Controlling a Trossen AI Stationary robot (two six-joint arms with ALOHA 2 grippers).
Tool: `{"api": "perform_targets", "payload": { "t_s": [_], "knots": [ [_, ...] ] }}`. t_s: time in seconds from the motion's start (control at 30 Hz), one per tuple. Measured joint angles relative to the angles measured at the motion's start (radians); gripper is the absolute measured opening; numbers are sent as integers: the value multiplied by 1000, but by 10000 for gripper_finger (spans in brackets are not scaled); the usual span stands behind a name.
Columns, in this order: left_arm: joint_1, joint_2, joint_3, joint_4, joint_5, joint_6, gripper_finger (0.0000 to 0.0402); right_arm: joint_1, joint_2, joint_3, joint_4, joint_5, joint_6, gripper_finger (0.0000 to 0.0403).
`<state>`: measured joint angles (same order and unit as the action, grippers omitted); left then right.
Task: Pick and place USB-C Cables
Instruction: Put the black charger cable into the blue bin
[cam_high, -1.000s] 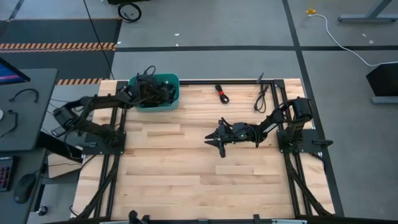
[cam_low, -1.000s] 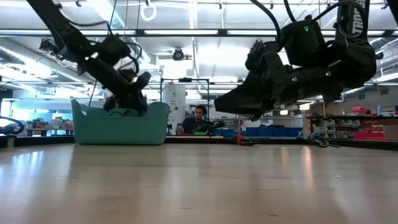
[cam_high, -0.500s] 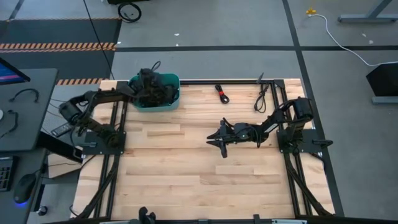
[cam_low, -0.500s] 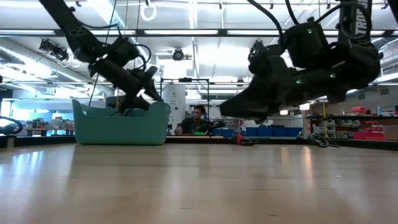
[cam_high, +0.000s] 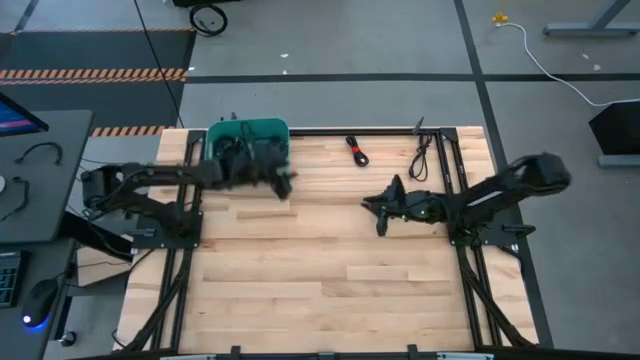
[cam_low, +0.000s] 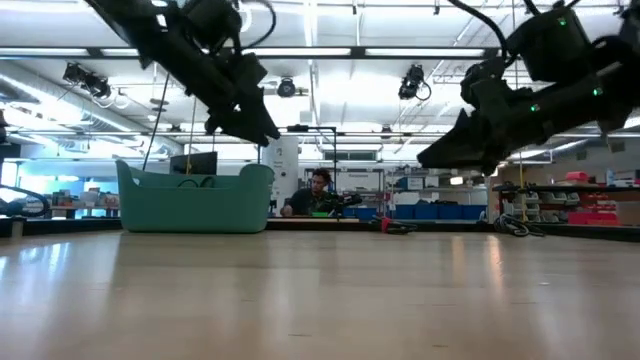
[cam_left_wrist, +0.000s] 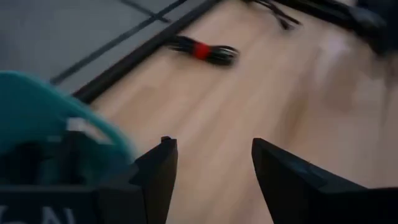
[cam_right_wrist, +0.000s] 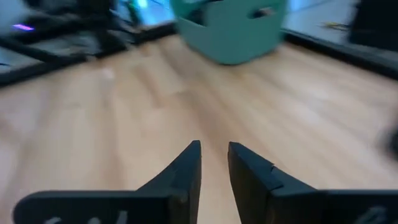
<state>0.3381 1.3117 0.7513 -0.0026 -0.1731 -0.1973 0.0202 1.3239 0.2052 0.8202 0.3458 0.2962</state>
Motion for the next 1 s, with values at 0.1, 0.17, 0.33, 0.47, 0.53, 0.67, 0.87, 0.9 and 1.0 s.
{"api": "perform_targets", "payload": {
  "t_s": [0.1, 0.17, 0.33, 0.47, 0.53, 0.67, 0.87, 0.9, 1.0],
  "knots": [
    [-169, 11, -55, 101, -134, -5, 203, -35, -134, 58, -299, 90, 22, 73],
    [-267, 13, -102, 177, -206, -32, 199, -86, -204, 137, -587, 146, 82, 64],
    [-446, 20, -203, 428, -342, -102, 195, -287, -246, 336, -1184, 177, 179, 50],
    [-515, 30, -256, 574, -414, -115, 195, -480, -216, 416, -1355, 141, 147, 63],
    [-531, 29, -268, 605, -431, -135, 196, -575, -197, 427, -1369, 109, 118, 83],
    [-548, 30, -276, 606, -460, -164, 194, -726, -150, 430, -1344, 88, 108, 137],
    [-561, 30, -276, 607, -460, -185, 192, -878, -17, 430, -1271, 96, 144, 211],
    [-561, 30, -276, 608, -460, -185, 192, -879, 8, 434, -1260, 113, 153, 219],
    [-568, 30, -275, 610, -460, -193, 190, -880, 85, 449, -1218, 97, 178, 230]
  ]
}}
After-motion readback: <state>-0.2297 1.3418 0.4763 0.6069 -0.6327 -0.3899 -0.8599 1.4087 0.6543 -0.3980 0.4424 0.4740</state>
